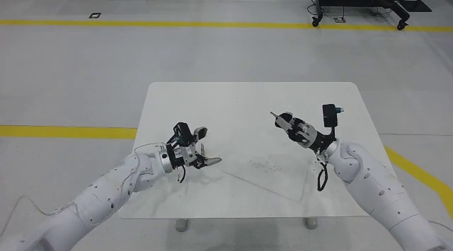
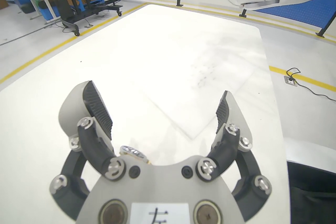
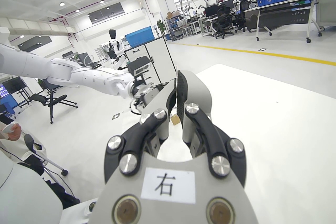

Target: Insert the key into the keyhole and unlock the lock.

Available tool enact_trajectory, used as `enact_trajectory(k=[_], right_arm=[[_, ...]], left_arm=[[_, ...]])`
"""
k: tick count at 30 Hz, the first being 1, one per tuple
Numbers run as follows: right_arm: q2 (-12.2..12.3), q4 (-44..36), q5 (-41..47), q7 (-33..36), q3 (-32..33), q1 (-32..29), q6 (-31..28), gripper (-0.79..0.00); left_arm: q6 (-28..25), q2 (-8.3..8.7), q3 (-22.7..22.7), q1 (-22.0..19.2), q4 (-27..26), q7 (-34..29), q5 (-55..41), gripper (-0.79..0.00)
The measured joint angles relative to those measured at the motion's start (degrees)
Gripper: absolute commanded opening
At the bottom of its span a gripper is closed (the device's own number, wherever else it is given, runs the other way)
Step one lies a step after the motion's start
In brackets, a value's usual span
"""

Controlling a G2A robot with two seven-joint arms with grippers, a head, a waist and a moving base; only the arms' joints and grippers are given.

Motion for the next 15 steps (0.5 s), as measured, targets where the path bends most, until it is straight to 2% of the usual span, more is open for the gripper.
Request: enact_trajectory(k=[1, 3, 4, 6, 7, 9, 12, 15], right_arm=[[-0.11, -0.15, -0.05, 0.31, 0.11, 0.0, 0.23, -0.785], [-0.3, -0.26, 0.0, 0.77, 0.22, 0.07, 0.51, -0.785], [-0.39, -0.27, 0.1, 0.97, 0.24, 0.1, 0.56, -0.785], [-0.41, -0.27, 0.15, 1.02, 0.24, 0.1, 0.56, -0.785], [-0.41, -0.27, 0.15, 1.02, 0.24, 0.1, 0.56, -0.785], [-0.4, -0.26, 0.15, 1.01, 0.24, 0.1, 0.55, -0.785], [-0.4, -0.26, 0.15, 1.0, 0.24, 0.1, 0.55, -0.785], [-0.4, -0.26, 0.14, 1.0, 0.24, 0.1, 0.55, -0.785]], left_arm=[[3.0, 2.21, -2.52, 2.92, -5.17, -2.22, 0.31, 0.0], [9.03, 5.25, -6.56, 7.62, -12.42, -6.34, 0.08, 0.0], [13.83, 7.04, -9.26, 10.87, -17.06, -9.66, -0.2, 0.0], [20.86, 9.2, -13.14, 15.49, -23.5, -14.35, -1.12, 0.0], [24.65, 9.84, -15.07, 17.69, -26.6, -15.99, -2.03, 0.0], [27.18, 9.9, -15.29, 18.1, -27.62, -16.05, -2.24, 0.0], [24.65, 9.8, -14.57, 17.38, -26.2, -15.73, -2.11, 0.0], [24.37, 9.81, -14.61, 17.41, -26.23, -15.74, -2.1, 0.0]])
